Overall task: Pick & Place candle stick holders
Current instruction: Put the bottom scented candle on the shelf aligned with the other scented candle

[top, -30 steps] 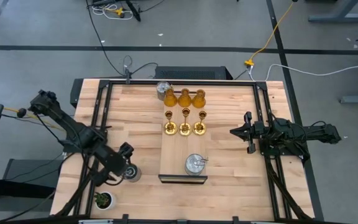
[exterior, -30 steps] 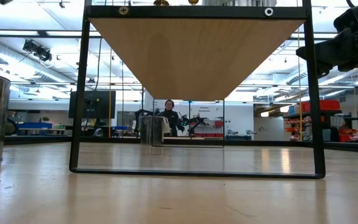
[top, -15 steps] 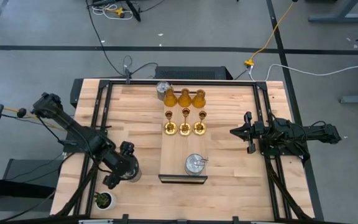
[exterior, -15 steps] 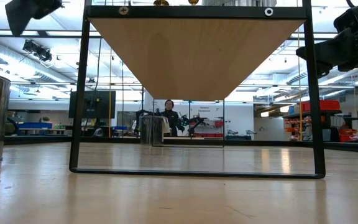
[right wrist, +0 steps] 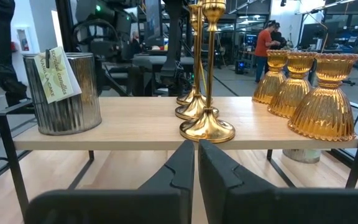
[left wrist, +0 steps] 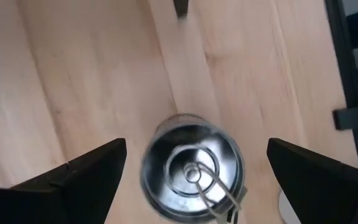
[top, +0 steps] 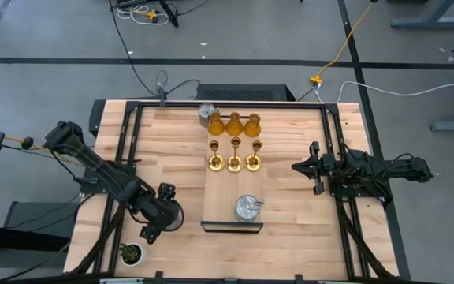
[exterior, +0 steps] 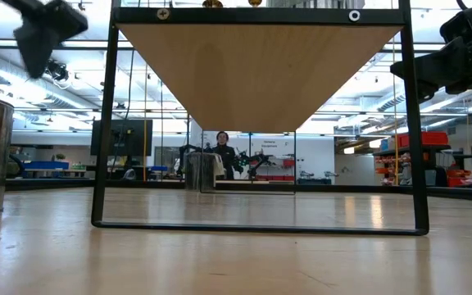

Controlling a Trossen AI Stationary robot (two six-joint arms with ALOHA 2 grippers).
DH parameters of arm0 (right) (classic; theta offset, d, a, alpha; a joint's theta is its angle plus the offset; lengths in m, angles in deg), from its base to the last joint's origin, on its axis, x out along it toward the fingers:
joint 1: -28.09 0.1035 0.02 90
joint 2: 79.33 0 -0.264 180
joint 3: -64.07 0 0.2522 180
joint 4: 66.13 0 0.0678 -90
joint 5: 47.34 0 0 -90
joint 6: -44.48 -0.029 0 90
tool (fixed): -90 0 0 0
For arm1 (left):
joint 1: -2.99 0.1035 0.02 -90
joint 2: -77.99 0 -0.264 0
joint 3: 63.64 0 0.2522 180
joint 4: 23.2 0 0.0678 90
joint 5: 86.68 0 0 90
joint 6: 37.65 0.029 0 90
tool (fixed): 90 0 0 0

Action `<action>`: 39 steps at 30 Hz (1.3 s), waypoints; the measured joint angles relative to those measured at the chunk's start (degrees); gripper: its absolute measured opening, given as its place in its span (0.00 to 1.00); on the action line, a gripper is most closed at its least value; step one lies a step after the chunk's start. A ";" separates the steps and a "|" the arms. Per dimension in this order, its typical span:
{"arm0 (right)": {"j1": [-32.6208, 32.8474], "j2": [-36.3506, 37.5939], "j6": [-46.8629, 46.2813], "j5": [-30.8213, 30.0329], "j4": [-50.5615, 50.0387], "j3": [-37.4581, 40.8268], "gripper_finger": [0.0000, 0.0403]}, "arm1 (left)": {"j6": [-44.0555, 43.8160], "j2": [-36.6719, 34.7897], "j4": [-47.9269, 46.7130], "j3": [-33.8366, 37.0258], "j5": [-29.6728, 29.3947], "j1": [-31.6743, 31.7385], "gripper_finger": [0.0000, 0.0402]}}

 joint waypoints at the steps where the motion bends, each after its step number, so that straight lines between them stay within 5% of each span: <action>1: 0.01 0.00 -0.01 0.00 0.00 -0.01 0.07 | -0.21 0.00 0.44 0.85 0.64 -0.06 0.99; 39: 0.02 0.00 -0.02 0.00 0.00 -0.01 0.07 | -0.95 0.02 3.82 6.38 2.59 -0.24 0.99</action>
